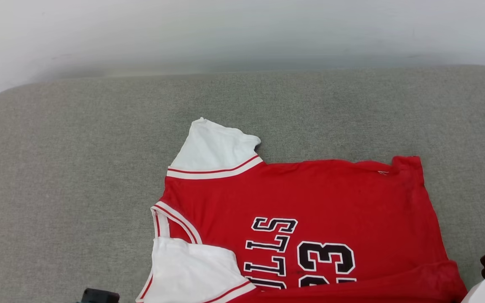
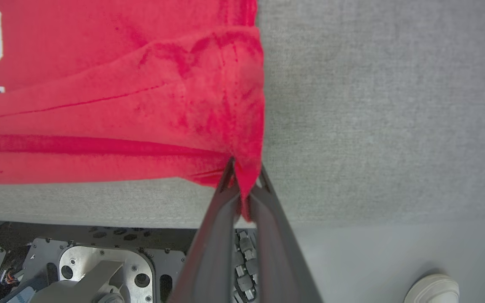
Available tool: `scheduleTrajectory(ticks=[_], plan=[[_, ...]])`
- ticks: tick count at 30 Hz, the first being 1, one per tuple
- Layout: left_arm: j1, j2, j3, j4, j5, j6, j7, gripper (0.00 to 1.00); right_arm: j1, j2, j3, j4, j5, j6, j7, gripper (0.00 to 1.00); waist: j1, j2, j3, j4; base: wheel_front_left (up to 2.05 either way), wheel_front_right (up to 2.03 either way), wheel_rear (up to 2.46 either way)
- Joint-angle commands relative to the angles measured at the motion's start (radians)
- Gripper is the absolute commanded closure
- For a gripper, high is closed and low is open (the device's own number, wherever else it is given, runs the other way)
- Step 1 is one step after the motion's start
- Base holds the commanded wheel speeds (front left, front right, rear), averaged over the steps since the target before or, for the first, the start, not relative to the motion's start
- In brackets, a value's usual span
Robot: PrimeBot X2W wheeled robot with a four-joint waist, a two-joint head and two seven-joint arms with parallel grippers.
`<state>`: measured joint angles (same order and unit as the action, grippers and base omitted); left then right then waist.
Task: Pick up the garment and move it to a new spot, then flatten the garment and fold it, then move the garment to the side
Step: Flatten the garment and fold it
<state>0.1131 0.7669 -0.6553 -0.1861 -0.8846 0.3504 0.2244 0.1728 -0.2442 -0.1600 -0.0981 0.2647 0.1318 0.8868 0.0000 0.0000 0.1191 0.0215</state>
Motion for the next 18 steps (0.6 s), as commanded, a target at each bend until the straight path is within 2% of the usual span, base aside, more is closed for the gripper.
scheduleTrajectory(ticks=[1, 7, 8, 9, 10, 11, 18], plan=[[-0.001, -0.005, -0.004, 0.023, -0.003, -0.008, -0.003, 1.0, 0.016, 0.002, -0.012, 0.007, -0.007, -0.002, 0.001, 1.0, 0.0, 0.0, 0.004, 0.0, 0.0, 0.0, 0.0], [-0.028, -0.038, -0.028, 0.097, -0.002, -0.051, -0.007, 1.0, 0.001, 0.012, 0.015, 0.049, -0.013, -0.002, -0.021, 1.0, 0.0, 0.0, 0.012, -0.001, 0.0, 0.0, 0.0], [-0.031, -0.041, -0.029, 0.109, -0.003, -0.056, -0.009, 0.91, -0.008, 0.011, 0.018, 0.054, -0.014, -0.002, -0.028, 1.0, 0.0, 0.0, 0.011, -0.001, 0.0, 0.0, 0.0], [-0.036, -0.043, -0.029, 0.118, -0.001, -0.058, -0.014, 0.48, -0.016, 0.012, 0.02, 0.057, -0.015, -0.002, -0.037, 1.0, 0.0, 0.0, 0.009, -0.002, 0.0, 0.0, 0.0], [-0.039, -0.045, -0.027, 0.127, 0.002, -0.059, -0.02, 0.0, -0.023, 0.01, 0.024, 0.059, -0.017, -0.002, -0.047, 0.49, 0.0, 0.0, 0.007, -0.002, 0.0, 0.0, 0.0], [-0.041, -0.048, -0.025, 0.134, 0.001, -0.062, -0.025, 0.0, -0.028, 0.013, 0.023, 0.064, -0.015, -0.002, -0.056, 0.0, 0.0, 0.0, 0.003, -0.003, 0.0, 0.0, 0.0], [-0.069, -0.055, 0.023, 0.125, 0.016, -0.059, -0.11, 0.0, -0.059, 0.004, 0.031, 0.045, 0.01, -0.002, -0.122, 0.0, 0.0, 0.0, -0.044, -0.004, 0.0, 0.0, 0.0]])
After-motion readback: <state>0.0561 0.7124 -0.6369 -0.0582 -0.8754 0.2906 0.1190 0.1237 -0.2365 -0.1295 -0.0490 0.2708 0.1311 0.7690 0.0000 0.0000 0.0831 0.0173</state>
